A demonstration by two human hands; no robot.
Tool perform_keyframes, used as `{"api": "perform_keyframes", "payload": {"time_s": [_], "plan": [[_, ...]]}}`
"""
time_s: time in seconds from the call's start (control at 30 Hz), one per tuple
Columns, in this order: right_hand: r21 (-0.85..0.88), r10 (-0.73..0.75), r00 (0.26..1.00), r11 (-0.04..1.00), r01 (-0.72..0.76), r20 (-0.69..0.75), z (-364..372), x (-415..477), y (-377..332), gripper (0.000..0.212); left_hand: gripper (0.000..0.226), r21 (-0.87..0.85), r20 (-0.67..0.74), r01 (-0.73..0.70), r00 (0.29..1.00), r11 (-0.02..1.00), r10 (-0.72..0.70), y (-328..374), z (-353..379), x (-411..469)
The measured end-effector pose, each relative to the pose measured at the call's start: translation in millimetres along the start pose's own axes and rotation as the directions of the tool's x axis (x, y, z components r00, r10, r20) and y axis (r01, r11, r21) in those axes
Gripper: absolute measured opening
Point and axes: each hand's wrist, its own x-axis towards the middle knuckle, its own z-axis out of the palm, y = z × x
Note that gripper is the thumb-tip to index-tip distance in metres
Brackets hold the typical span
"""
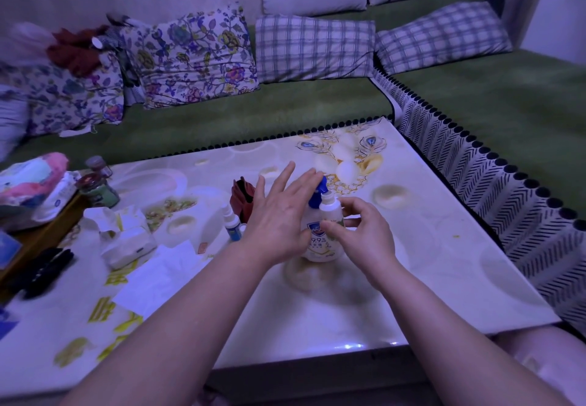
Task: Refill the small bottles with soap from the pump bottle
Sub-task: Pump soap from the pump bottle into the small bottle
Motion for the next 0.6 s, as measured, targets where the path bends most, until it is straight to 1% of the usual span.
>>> {"api": "perform_keyframes", "payload": {"time_s": [0.2, 0.47, 0.6], "plan": [[0.012, -0.005, 1.000, 1.000, 0.005, -0.005, 1.9, -0.6, -0.4, 0.037, 0.090, -0.005, 0.013, -0.002, 1.000, 1.000, 0.002, -0.5, 1.0, -3.8], [0.016, 0.002, 1.000, 1.000, -0.002, -0.001, 1.1, 0.0, 0.4, 0.038, 0.091, -0.018, -0.005, -0.002, 1.000, 1.000, 0.002, -1.6, 4.3, -3.8], [0.015, 0.000, 1.000, 1.000, 0.000, 0.003, 0.6, -0.4, 0.7, 0.038, 0.092, 0.005, -0.010, 0.004, 1.000, 1.000, -0.004, -1.4, 5.6, -2.9]]}}
